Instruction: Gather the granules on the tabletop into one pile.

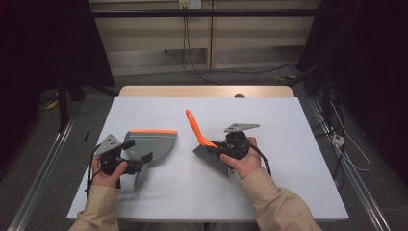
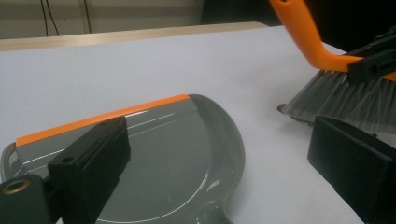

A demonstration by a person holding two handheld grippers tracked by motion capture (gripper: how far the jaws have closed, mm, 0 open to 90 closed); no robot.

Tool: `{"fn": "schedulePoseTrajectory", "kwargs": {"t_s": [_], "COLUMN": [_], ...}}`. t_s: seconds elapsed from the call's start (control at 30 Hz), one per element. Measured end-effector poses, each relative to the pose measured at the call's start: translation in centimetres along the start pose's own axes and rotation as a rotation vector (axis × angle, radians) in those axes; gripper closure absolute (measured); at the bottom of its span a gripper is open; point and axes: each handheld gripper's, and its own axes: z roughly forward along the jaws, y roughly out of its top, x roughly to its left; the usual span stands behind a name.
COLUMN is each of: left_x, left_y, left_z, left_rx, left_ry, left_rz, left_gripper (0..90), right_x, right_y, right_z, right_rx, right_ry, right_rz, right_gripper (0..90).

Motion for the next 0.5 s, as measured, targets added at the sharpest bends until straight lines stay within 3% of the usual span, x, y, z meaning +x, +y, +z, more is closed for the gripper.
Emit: {"fn": "schedulePoseTrajectory", "kwargs": {"t_s": [0.07, 0.2, 0.5], "left_x": [0.0, 0.1, 0.0], "left_y": [0.0, 0.0, 0.0], "left_z": [-0.1, -0.1, -0.1], "left_rx": [-0.003, -0.001, -0.01], "left_ry": [0.002, 0.005, 0.005], "left_rz": [-0.003, -0.003, -0.009], "left_gripper": [5.6, 5.6, 5.7], "right_x": [0.2, 0.2, -0.1], "right_y": [0.0, -0.5, -1.2], "right_z": [-0.4, -0.9, -1.7], "right_rx": [0.002, 0.025, 0.043], "right_ry": [0.025, 0.071, 0.136], "right_rz": [-0.069, -0.143, -0.173], "right_gripper": [71.1, 71.1, 71.1]}}
